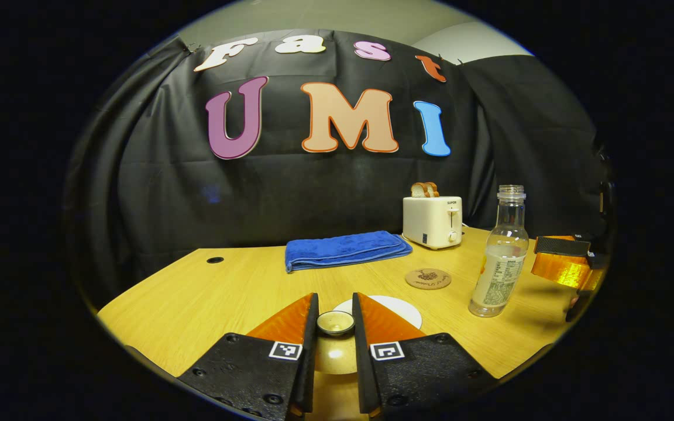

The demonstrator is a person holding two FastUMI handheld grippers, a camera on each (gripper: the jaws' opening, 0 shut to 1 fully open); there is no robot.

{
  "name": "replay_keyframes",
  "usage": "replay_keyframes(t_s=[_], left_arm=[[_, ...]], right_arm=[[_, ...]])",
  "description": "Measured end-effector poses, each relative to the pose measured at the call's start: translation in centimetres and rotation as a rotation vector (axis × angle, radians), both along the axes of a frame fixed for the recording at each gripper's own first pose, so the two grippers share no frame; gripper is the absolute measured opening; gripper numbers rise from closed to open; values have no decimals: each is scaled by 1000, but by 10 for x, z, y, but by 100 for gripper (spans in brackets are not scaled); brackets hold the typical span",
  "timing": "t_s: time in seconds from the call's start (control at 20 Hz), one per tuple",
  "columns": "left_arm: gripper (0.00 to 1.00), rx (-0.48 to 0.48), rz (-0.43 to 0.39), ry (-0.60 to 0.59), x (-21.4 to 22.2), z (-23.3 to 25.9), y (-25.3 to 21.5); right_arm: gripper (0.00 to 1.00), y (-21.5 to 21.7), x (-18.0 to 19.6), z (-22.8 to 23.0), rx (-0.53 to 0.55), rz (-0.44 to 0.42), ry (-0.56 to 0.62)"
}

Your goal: Open the teacup lid with one hand, grasp the water bottle and pour water into the teacup with the other hand; after pouring, place the water bottle on the coaster and then close the teacup lid.

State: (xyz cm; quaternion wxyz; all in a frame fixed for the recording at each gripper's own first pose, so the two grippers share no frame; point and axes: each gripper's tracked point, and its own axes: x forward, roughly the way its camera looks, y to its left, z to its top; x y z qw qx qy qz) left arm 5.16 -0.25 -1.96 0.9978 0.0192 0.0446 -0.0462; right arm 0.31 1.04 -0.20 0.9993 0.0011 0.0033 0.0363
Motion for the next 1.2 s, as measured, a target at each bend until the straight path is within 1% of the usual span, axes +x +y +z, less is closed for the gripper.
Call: replay_keyframes(t_s=[0.05, 0.15, 0.2, 0.25, 0.3, 0.65, 0.8, 0.85, 0.95, 1.0, 1.05, 1.1, 1.2], left_arm=[[28, -3, 6, -6, -3, 1, 6], [28, -16, 24, -23, -11, 4, 18], [28, -20, 37, -32, -14, 6, 25], [28, -22, 53, -43, -18, 7, 33], [28, -28, 64, -57, -23, 9, 40], [28, -34, 105, -78, -34, 11, 66], [29, -33, 105, -79, -36, 12, 68], [28, -33, 106, -80, -36, 12, 69], [28, -34, 101, -79, -35, 11, 69], [28, -33, 99, -80, -35, 12, 70], [28, -33, 99, -80, -35, 13, 71], [28, -34, 101, -79, -35, 12, 73], [28, -33, 108, -79, -36, 12, 79]], right_arm=[[97, 1, 2, -1, 0, 12, 2], [97, -1, 7, -3, 1, 1, 10], [93, -4, 10, -3, 1, -16, 13], [93, -6, 14, -3, -1, -31, 20], [97, -5, 18, -5, -2, -31, 26], [98, -3, 45, -22, -10, -36, 125], [98, -3, 53, -23, -16, -44, 136], [92, -3, 56, -25, -18, -46, 145], [92, -4, 62, -28, -20, -56, 163], [100, -2, 65, -31, -30, -61, 175], [94, -3, 67, -34, -40, -67, 194], [93, 0, 68, -36, -50, -62, 212], [83, 3, 72, -37, -67, -61, 214]])
